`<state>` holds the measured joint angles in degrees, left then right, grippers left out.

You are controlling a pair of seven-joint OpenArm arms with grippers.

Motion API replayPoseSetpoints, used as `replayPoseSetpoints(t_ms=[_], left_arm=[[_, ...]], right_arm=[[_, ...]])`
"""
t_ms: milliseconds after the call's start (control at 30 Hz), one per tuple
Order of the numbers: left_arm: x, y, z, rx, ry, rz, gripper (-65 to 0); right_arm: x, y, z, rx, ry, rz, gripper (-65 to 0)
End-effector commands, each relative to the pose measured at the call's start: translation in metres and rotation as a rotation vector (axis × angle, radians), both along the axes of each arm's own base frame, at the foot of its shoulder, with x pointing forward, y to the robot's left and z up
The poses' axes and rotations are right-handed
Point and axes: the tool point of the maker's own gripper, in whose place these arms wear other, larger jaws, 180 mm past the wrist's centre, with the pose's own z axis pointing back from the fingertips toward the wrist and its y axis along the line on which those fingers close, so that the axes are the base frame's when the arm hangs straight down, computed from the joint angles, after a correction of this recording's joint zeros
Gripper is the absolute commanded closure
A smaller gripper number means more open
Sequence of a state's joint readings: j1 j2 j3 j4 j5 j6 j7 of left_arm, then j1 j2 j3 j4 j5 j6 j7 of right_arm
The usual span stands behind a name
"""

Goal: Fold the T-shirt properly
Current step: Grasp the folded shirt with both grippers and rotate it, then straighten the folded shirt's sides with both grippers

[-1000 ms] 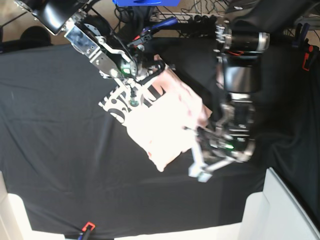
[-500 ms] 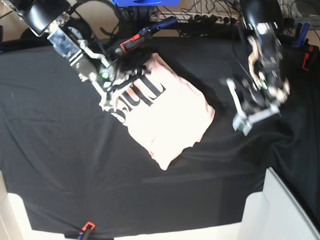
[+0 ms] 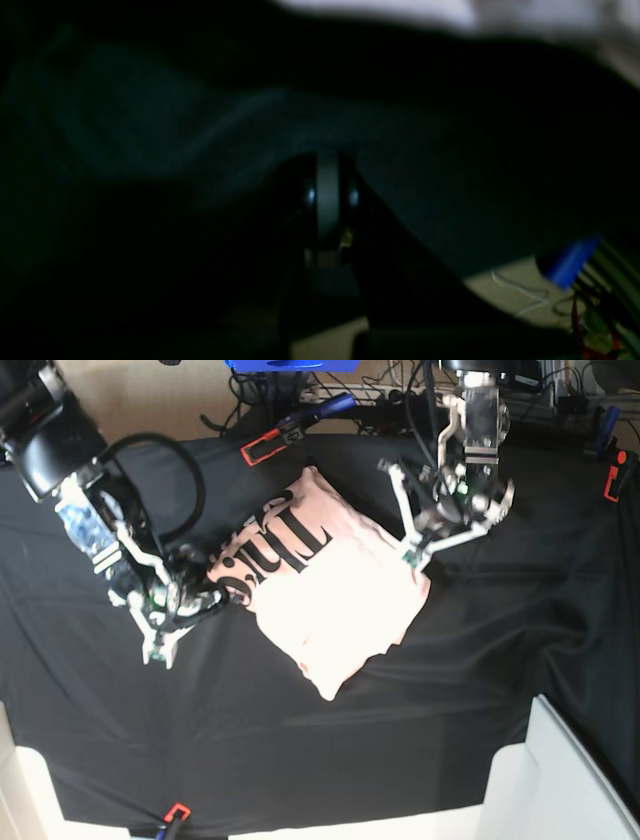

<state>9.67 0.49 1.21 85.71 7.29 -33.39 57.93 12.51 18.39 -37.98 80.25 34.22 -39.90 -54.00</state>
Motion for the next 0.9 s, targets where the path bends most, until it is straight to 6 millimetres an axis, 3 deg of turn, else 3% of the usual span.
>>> replayPoseSetpoints(t_ms=[0, 100, 200, 333, 433, 567, 867], left_arm=[[-0.006, -0.01, -0.009, -0.036, 0.015, 0.002, 0.0], [-0.009, -0.02, -0.019, -0.082, 0.016, 0.016, 0.0], [0.001, -0.022, -0.021, -0.09, 0.014, 0.019, 0.0], [0.023, -0.026, -0.015, -0.101, -0.017, 0.02, 0.0], [0.041, -0.025, -0.007, -0.096, -0.052, 0.017, 0.0], [0.064, -0.029, 0.005, -0.103, -0.096, 0.013, 0.0], [0.101, -0.018, 0.018, -0.084, -0.144, 0.011, 0.0]], right_arm=[[0.021, -0.005, 0.013, -0.015, -0.06, -0.01, 0.0], [0.035, -0.013, 0.011, -0.045, -0.1, -0.029, 0.0], [0.041, -0.022, 0.001, -0.078, -0.09, -0.055, 0.0], [0.039, -0.003, -0.007, -0.051, -0.071, -0.035, 0.0], [0.032, 0.014, -0.011, -0.021, -0.055, -0.024, 0.0], [0.026, 0.019, -0.015, -0.012, -0.04, -0.018, 0.0], [-0.017, 0.042, -0.039, -0.018, 0.036, 0.065, 0.0]])
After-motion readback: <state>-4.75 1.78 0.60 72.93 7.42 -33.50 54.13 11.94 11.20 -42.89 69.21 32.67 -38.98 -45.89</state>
